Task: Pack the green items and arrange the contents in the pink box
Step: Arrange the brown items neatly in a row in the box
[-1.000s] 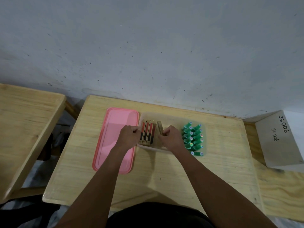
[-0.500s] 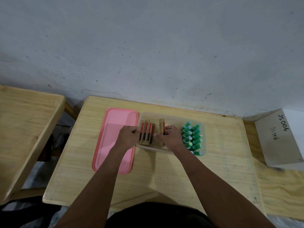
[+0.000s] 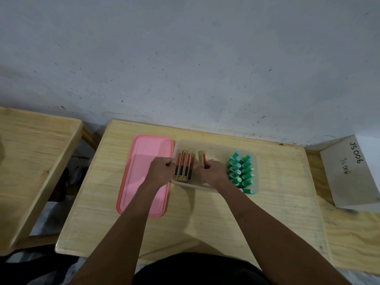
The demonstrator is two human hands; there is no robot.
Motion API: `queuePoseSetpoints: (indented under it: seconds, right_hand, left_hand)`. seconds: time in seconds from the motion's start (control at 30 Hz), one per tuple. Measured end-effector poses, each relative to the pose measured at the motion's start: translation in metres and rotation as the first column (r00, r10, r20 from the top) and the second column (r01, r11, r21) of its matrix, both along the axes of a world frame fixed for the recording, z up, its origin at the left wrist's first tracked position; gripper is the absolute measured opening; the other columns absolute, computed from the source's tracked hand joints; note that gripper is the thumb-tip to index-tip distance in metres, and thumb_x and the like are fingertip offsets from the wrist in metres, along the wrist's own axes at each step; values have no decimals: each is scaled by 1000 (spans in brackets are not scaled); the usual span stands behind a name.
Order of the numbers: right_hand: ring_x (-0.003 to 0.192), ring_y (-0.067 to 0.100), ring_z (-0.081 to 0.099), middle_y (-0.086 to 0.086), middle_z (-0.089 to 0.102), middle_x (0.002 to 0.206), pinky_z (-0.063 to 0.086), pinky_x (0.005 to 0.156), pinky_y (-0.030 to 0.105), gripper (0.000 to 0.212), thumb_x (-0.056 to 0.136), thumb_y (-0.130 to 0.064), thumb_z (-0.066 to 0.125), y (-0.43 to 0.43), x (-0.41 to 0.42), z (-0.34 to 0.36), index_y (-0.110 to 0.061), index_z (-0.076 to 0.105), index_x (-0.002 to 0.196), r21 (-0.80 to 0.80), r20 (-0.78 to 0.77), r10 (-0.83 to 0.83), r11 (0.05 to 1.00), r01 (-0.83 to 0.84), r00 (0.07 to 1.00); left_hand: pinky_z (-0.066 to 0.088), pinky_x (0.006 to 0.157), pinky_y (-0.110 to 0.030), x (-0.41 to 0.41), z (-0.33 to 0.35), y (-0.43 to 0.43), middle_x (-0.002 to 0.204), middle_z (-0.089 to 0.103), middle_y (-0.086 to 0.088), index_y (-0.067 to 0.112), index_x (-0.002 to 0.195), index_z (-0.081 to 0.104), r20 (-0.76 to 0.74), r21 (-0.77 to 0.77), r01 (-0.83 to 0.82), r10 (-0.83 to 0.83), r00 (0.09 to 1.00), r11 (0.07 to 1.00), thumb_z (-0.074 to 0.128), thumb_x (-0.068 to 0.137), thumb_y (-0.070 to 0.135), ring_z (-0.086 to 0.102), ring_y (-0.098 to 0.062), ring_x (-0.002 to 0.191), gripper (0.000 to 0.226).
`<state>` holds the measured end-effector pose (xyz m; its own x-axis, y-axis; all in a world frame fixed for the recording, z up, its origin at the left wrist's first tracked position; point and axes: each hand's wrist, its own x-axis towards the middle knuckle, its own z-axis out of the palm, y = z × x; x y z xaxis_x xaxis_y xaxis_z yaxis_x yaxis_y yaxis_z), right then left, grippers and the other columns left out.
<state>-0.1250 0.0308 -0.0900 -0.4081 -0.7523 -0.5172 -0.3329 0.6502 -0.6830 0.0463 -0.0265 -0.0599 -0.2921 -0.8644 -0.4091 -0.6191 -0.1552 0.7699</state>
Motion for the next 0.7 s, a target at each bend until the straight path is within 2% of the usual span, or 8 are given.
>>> queuePoseSetpoints:
  seconds: [0.13, 0.23, 0.3, 0.37, 0.5, 0.6, 0.7]
  right_hand:
    - [58, 12, 53, -2, 57, 64, 44, 58, 25, 21, 92, -33, 62, -8, 4, -3, -15, 68, 83, 20, -50, 84, 996, -84, 995]
    - [60, 13, 55, 2, 62, 68, 45, 59, 27, 31, 94, -35, 56, -13, 8, -2, -11, 71, 82, 73, -44, 127, 990, -124, 991]
    - [65, 20, 60, 8, 67, 72, 52, 71, 37, 38, 94, -36, 52, -14, 11, -4, -7, 71, 77, 94, -37, 136, 987, -132, 990]
    - [71, 25, 64, 12, 71, 77, 54, 79, 42, 40, 94, -35, 51, -14, 13, -5, -5, 73, 81, 93, -25, 134, 987, -131, 991]
    - [80, 25, 66, 15, 73, 91, 52, 84, 39, 37, 98, -32, 50, -14, 13, -9, -5, 75, 94, 75, -13, 143, 987, -141, 990]
    - [87, 24, 70, 10, 75, 93, 54, 89, 41, 33, 95, -36, 57, -16, 13, -12, -10, 76, 102, 48, 15, 47, 998, -48, 999]
    - [80, 18, 68, 8, 76, 92, 54, 84, 33, 32, 93, -35, 62, -16, 13, -13, -10, 75, 105, 1, 28, -21, 1000, 21, 999]
  left_hand:
    - [34, 37, -5, 0, 1, 0, 82, 65, -7, 4, 129, 55, 9, 1, 10, -10, 1000, 1000, 46, 98, 13, 48, -6, 48, 34]
    - [36, 38, -7, 0, 1, 0, 80, 65, -6, 4, 129, 56, 9, 2, 10, -10, 1000, 1000, 47, 98, 13, 48, -7, 47, 33]
    - [34, 36, -6, 0, 1, 0, 82, 66, -8, 4, 128, 56, 9, 1, 6, -6, 1000, 1000, 47, 98, 13, 46, -7, 45, 33]
    - [34, 36, -6, 0, 2, -1, 84, 66, -8, 4, 129, 56, 4, 2, 6, -6, 1000, 1000, 47, 98, 13, 45, -6, 44, 33]
    - [36, 40, -9, 0, 1, 0, 90, 69, -9, 5, 128, 56, 8, 11, 9, -9, 1000, 1000, 46, 98, 13, 49, -6, 47, 33]
    - [35, 41, -9, 0, -1, -1, 101, 70, -13, 6, 130, 55, 17, 7, 9, -9, 1000, 1000, 46, 98, 14, 48, -6, 48, 34]
    - [36, 42, -9, 1, -2, -1, 101, 71, -14, 6, 131, 55, 13, 2, 8, -8, 1000, 1000, 46, 98, 14, 48, -5, 47, 35]
